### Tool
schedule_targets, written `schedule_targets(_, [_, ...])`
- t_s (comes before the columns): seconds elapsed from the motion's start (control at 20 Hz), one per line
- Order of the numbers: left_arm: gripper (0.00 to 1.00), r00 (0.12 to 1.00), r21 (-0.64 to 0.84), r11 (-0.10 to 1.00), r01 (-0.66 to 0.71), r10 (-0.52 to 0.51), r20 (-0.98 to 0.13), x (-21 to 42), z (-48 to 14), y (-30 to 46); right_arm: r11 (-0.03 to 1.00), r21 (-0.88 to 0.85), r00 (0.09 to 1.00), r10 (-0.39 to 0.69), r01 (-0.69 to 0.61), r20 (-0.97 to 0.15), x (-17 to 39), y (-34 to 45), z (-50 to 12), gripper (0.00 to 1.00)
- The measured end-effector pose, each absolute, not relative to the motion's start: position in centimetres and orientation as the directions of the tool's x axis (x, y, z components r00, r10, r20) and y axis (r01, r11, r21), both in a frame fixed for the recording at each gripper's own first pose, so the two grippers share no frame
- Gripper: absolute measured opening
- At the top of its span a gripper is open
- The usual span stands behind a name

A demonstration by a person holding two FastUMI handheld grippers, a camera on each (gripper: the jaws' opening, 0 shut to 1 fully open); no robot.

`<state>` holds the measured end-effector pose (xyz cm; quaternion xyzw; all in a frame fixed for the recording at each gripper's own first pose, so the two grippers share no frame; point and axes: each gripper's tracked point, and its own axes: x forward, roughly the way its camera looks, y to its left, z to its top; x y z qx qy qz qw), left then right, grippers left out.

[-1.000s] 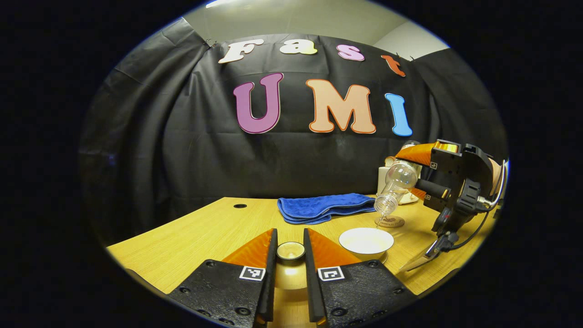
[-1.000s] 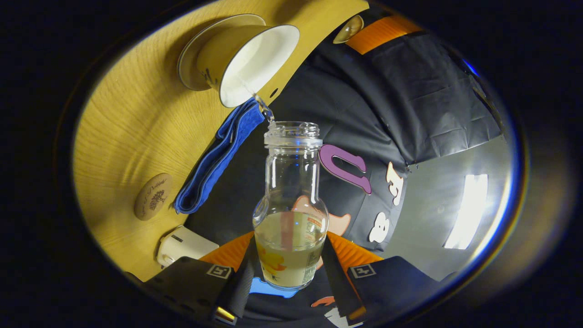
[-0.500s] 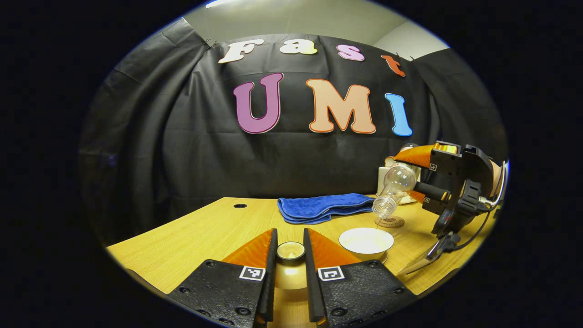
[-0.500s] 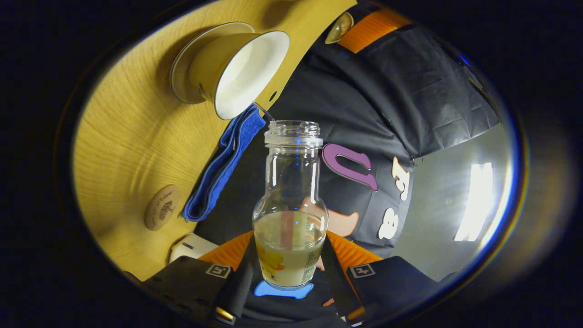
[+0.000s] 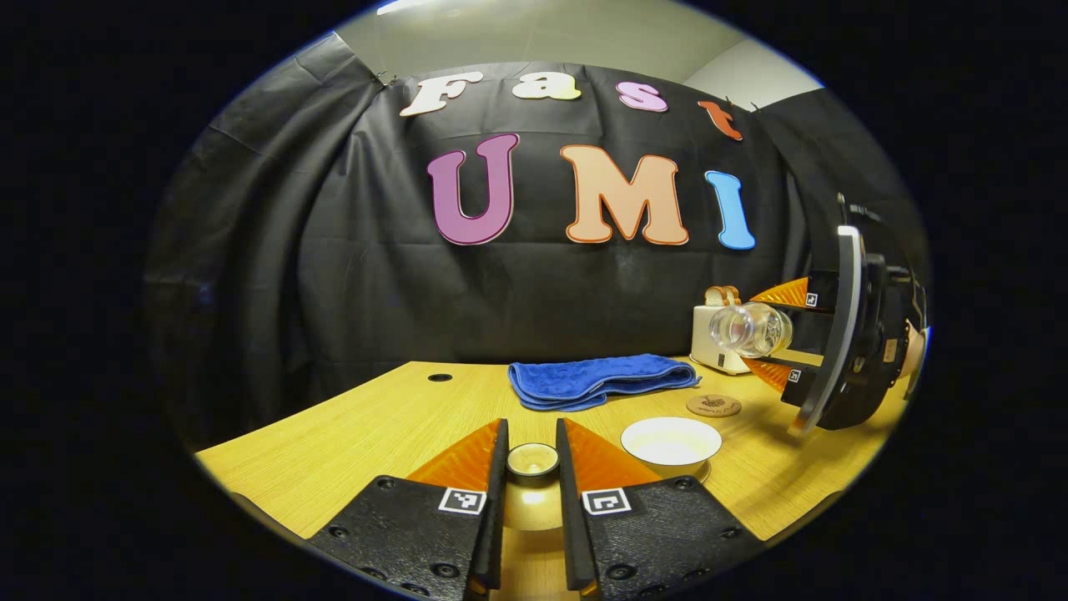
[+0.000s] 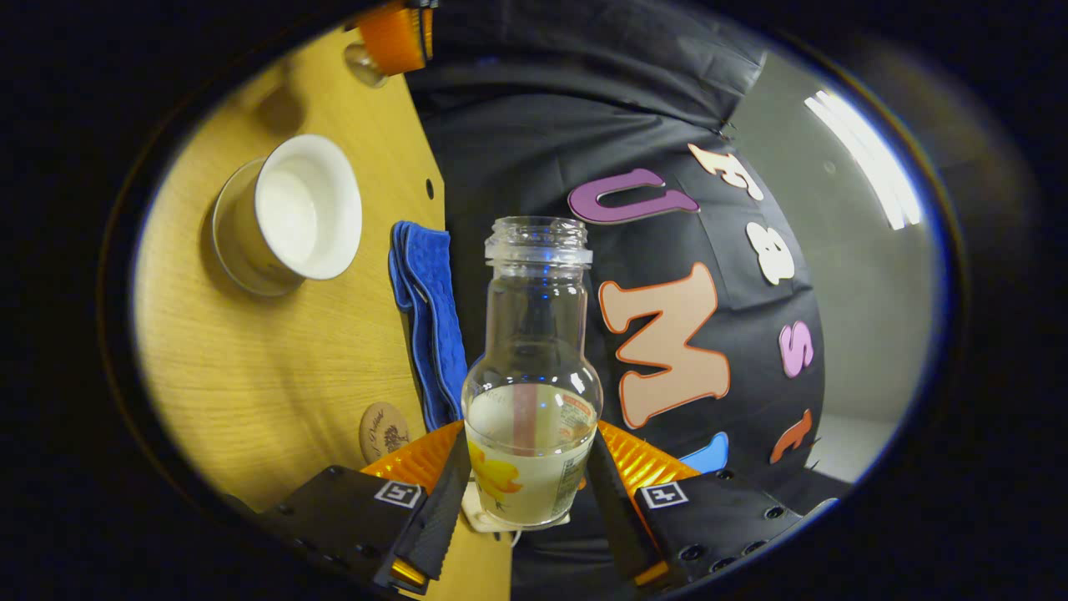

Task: Open the teacup lid with one hand, grasp the water bottle and pour water into the teacup with the other hand; after pouring, place the water bottle on the coaster and then close the teacup lid.

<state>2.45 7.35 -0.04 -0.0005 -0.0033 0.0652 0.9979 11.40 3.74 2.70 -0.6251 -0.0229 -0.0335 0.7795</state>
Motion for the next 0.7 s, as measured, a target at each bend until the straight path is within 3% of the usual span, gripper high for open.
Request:
schedule_targets(0.35, [0.27,0.991,-0.001,0.991,-0.132,0.132,0.006,2.5,-0.1,7.4,0.687,-0.725,0.998,-0.062,0.051,0.012,11.8,2.1,2.8,0.79])
schedule_targets(0.5, [0.27,0.991,-0.001,0.991,-0.131,0.131,0.007,2.5,0.0,7.4,0.82,-0.57,0.996,-0.085,0.057,-0.023,12.5,1.0,2.1,0.77])
schedule_targets(0.7, [0.27,0.991,-0.001,0.991,-0.132,0.132,0.007,2.5,-0.1,7.4,0.919,-0.393,0.994,-0.077,0.042,-0.074,14.0,-0.1,0.8,0.78])
